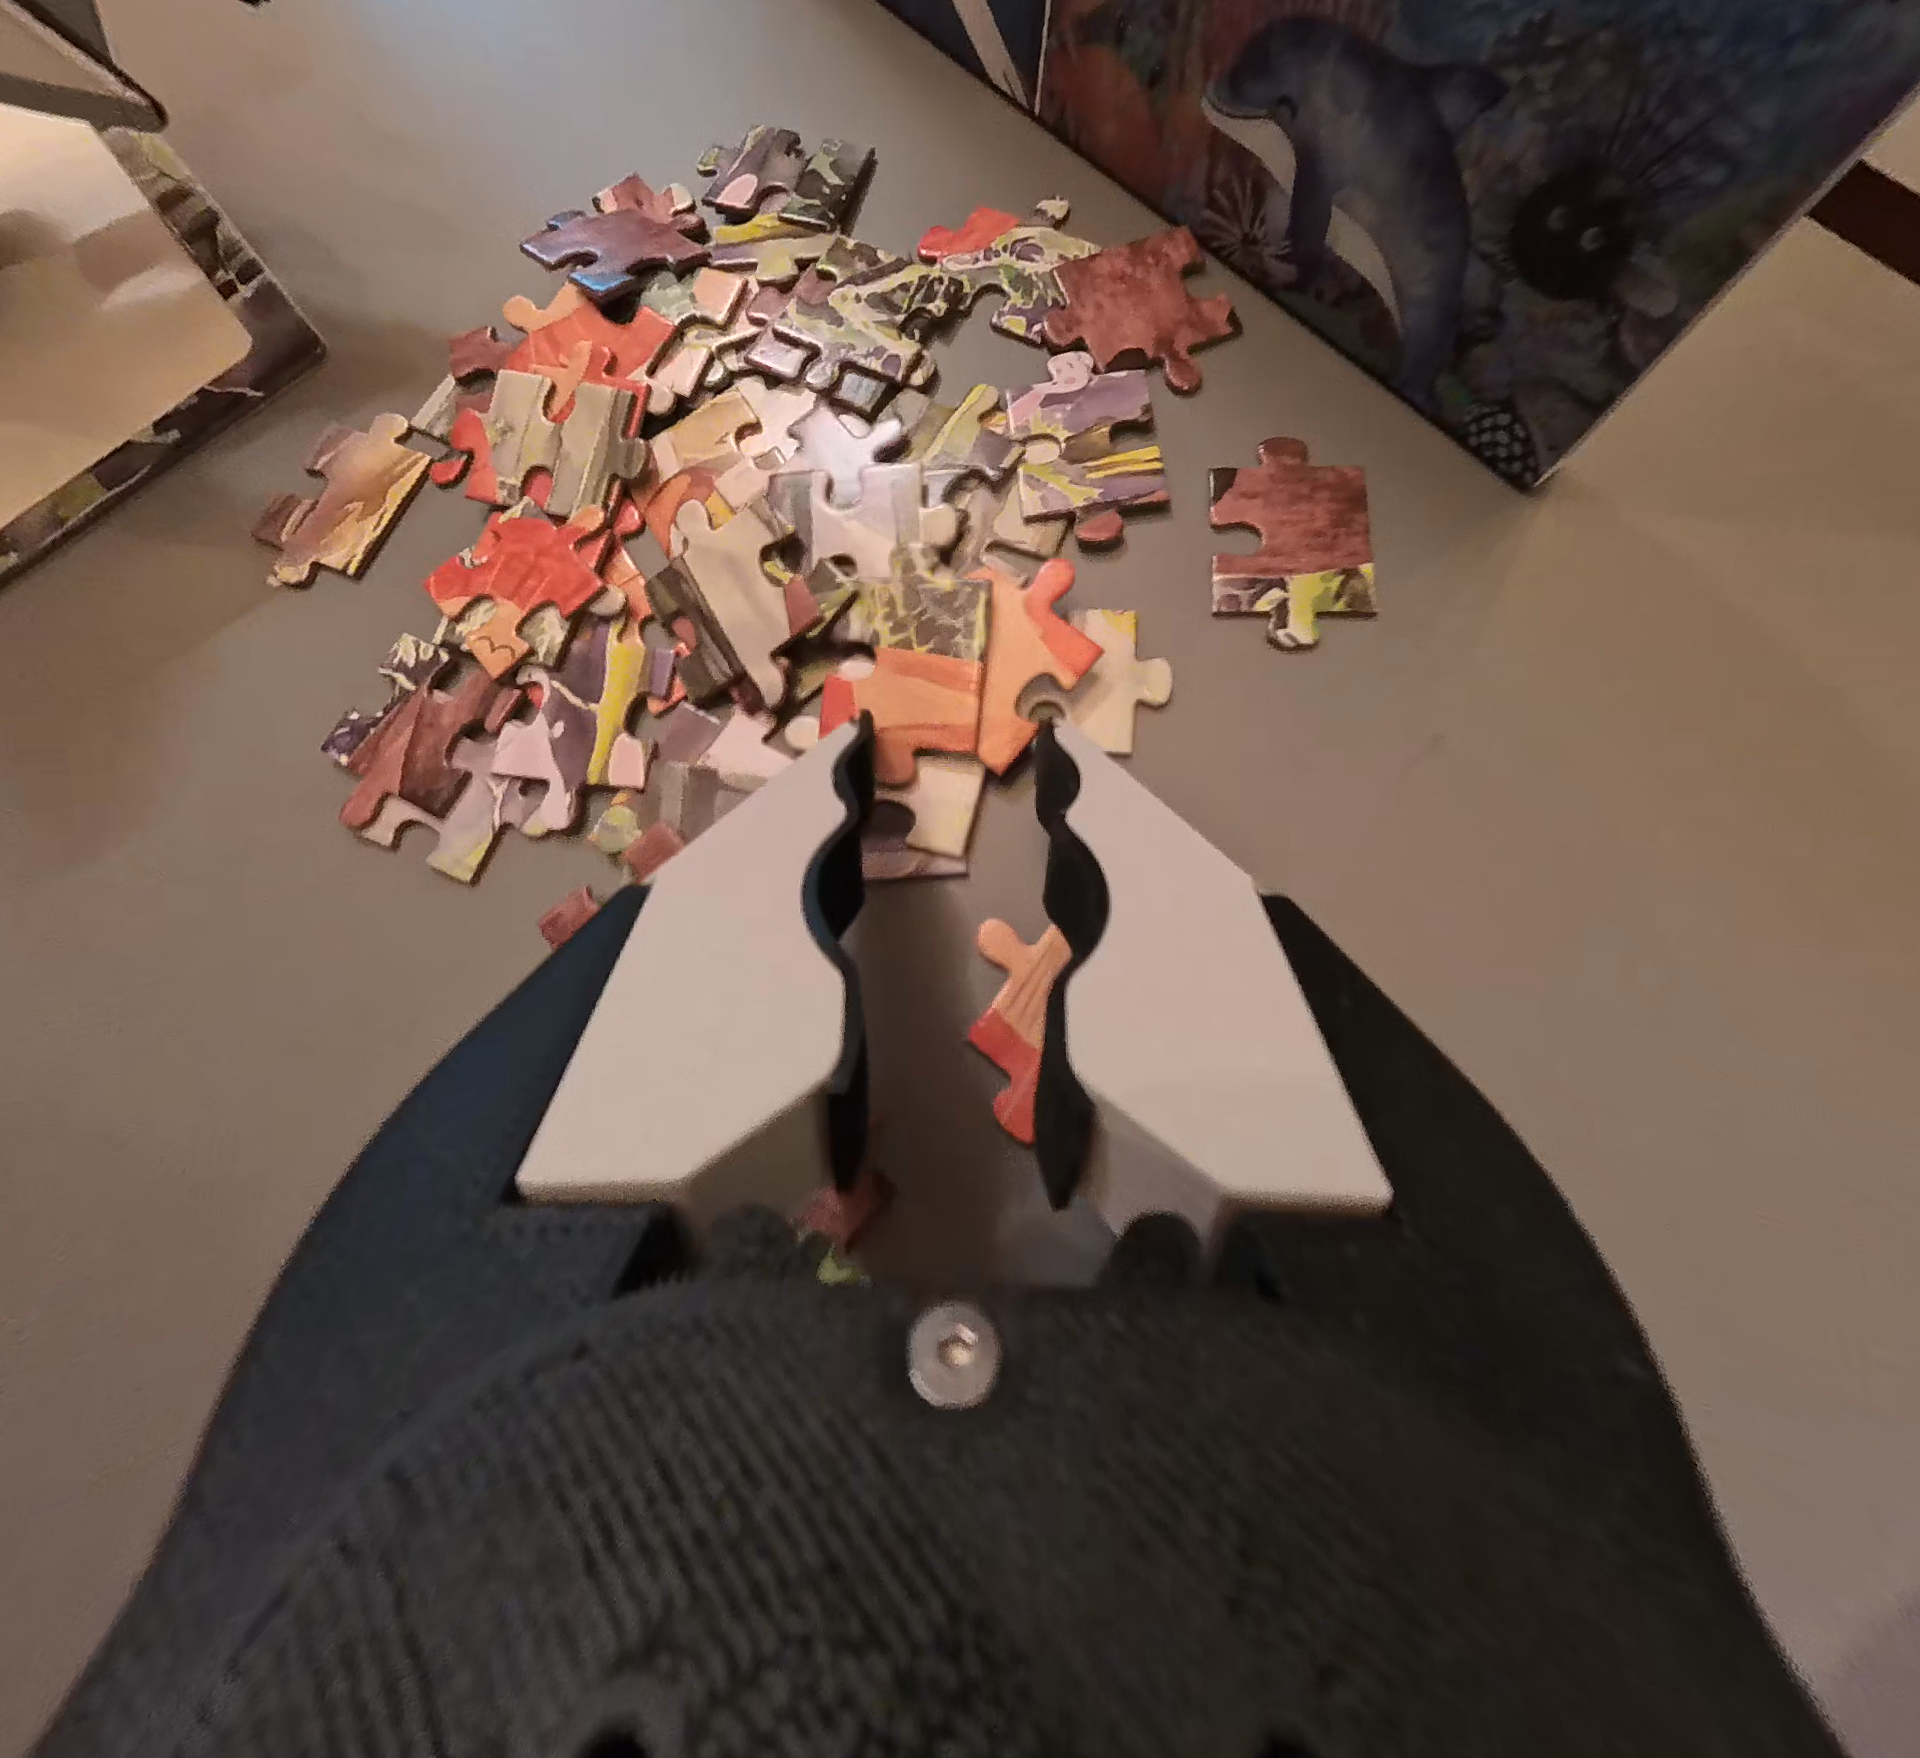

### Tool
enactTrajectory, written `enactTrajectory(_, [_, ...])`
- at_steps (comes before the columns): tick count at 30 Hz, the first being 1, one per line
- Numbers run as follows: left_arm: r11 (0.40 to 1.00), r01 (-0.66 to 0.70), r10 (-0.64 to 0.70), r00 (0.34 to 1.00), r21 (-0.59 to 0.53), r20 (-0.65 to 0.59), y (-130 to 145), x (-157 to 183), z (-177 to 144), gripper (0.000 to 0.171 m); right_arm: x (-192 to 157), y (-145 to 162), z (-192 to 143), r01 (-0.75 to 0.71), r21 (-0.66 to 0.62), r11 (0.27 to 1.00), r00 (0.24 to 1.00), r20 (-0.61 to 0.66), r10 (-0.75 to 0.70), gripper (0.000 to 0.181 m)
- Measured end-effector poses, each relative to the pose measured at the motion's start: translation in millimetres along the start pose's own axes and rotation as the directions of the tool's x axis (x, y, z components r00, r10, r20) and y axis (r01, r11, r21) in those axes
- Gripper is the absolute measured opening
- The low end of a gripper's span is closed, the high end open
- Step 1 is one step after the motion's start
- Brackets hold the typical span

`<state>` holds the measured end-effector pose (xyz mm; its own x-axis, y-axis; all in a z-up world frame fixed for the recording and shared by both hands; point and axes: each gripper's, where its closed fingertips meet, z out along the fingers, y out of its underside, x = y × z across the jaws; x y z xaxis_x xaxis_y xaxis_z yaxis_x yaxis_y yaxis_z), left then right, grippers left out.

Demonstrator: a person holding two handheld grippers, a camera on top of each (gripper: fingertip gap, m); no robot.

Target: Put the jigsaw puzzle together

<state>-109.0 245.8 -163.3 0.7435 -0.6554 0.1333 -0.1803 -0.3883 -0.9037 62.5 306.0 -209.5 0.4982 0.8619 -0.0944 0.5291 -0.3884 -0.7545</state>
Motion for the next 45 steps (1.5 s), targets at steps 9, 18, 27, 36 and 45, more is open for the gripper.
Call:
enactTrajectory(9, [1.000, -0.001, 0.001, 1.000, -0.002, 0.001, 0.2, 0.1, 0.2, 0.034, -3.0, 0.5, -4.7, 0.072, -0.016, 0.997, 0.996, -0.044, -0.073, 0.031])
enactTrajectory(18, [1.000, -0.010, 0.010, 1.000, -0.004, 0.003, 0.4, 0.8, 0.4, 0.034, -9.0, 3.8, -1.5, 0.065, -0.003, 0.998, 0.998, 0.014, -0.065, 0.041])
enactTrajectory(27, [1.000, -0.008, 0.008, 1.000, -0.004, 0.003, 0.5, 0.5, 0.3, 0.034, -23.0, 1.7, 0.6, 0.133, -0.010, 0.991, 0.991, 0.033, -0.133, 0.041])
enactTrajectory(36, [1.000, -0.014, 0.014, 1.000, -0.006, 0.005, 0.7, 1.0, 0.5, 0.034, -8.2, -8.3, -7.0, 0.091, 0.065, 0.994, 0.996, -0.015, -0.090, 0.040])
enactTrajectory(45, [1.000, -0.012, 0.012, 1.000, -0.006, 0.005, 0.6, 0.8, 0.5, 0.034, -2.0, -10.3, -7.6, 0.083, 0.082, 0.993, 0.996, -0.048, -0.079, 0.041])
